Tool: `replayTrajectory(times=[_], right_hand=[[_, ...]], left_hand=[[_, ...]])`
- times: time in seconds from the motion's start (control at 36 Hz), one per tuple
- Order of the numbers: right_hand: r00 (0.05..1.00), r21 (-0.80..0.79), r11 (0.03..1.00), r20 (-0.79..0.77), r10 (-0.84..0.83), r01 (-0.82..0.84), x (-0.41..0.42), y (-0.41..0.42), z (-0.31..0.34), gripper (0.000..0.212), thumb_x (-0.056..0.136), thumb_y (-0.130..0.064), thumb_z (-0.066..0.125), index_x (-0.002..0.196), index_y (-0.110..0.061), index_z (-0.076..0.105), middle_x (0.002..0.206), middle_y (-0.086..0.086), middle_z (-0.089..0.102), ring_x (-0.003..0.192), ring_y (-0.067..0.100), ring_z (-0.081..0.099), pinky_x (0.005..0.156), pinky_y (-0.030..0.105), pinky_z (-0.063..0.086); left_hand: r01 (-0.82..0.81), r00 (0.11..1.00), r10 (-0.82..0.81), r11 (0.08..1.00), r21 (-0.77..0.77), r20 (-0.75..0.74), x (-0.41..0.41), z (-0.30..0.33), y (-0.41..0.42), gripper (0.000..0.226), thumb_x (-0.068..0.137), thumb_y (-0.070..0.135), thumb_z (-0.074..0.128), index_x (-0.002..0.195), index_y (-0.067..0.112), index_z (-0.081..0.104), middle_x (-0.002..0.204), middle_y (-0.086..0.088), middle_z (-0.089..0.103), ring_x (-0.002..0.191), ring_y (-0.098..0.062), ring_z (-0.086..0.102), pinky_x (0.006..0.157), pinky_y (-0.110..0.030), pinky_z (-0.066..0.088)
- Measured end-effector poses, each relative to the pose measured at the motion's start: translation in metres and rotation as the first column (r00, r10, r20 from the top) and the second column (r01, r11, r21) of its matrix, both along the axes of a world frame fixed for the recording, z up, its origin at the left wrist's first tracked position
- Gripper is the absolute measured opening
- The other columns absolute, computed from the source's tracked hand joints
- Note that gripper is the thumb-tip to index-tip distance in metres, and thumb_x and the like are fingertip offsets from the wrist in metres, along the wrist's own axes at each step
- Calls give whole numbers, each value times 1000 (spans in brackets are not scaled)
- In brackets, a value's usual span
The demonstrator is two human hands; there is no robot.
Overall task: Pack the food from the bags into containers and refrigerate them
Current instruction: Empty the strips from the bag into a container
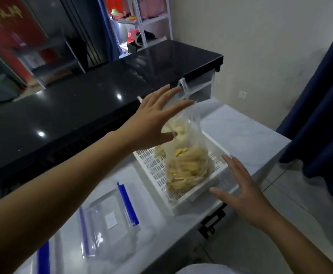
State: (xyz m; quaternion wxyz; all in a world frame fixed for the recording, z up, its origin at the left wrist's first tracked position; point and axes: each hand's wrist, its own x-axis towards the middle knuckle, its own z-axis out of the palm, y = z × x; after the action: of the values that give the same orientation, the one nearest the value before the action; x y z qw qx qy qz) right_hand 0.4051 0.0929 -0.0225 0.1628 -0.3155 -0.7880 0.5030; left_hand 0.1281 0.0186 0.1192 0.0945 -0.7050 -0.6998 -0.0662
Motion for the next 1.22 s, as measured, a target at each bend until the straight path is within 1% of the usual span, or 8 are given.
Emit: replayTrajectory(times=[0.19,0.31,0.39,0.67,0.81,0.94,1.08,1.22], right_hand=[[995,-40,995,36,97,-95,0,26,-5,91,62,-81,64,136,-79,10,162,-29,-2,152,8,5,121,53,22],[994,-51,993,22,106,-105,1,31,-9,89,63,-82,63,135,-79,12,163,-27,-2,152,10,6,121,55,22],[995,-52,994,12,97,-97,3,34,-10,88,60,-89,59,134,-79,13,162,-27,2,152,13,10,120,55,25],[993,-115,992,-109,45,-58,-4,50,-6,79,64,-85,62,133,-76,26,161,-25,21,146,1,23,114,34,30],[973,-292,956,-225,-55,-13,-18,55,7,74,67,-71,72,133,-68,39,139,-38,38,135,1,38,103,31,36],[938,-637,768,-302,-168,-68,-47,57,20,81,67,-58,81,140,-51,46,146,-9,47,132,18,51,109,49,42],[896,-812,513,-412,-167,-278,-93,48,23,52,82,-45,72,132,-48,56,131,-6,65,120,27,64,95,55,51],[792,-805,66,-592,-150,-590,-129,21,30,62,71,-42,87,127,-29,64,149,13,51,133,47,49,102,77,33]], left_hand=[[-50,990,55,998,-36,128,18,3,43,93,87,35,76,159,40,18,169,-3,11,156,-26,-2,122,-47,3],[7,984,1,999,-43,177,18,0,56,41,90,28,73,130,30,63,165,-5,26,155,-29,9,124,-56,10],[40,984,-38,999,-9,172,16,-2,59,15,92,20,71,107,22,72,153,-6,47,151,-30,27,117,-61,22],[-91,991,64,968,235,120,-1,9,39,15,95,19,66,106,14,74,134,-6,65,142,-31,44,117,-58,23],[-64,997,44,928,366,61,0,36,28,23,96,26,58,106,14,75,134,-6,65,141,-26,44,118,-54,23],[-157,987,133,874,460,84,-7,84,23,23,96,25,63,114,13,72,137,-5,62,136,-21,50,116,-53,33],[-193,981,159,830,524,110,-3,132,16,26,97,19,63,120,7,68,139,-11,58,133,-20,52,114,-39,42],[-243,966,171,858,452,194,3,176,-1,20,98,22,64,115,11,68,129,-4,63,119,-5,56,105,-15,44]])
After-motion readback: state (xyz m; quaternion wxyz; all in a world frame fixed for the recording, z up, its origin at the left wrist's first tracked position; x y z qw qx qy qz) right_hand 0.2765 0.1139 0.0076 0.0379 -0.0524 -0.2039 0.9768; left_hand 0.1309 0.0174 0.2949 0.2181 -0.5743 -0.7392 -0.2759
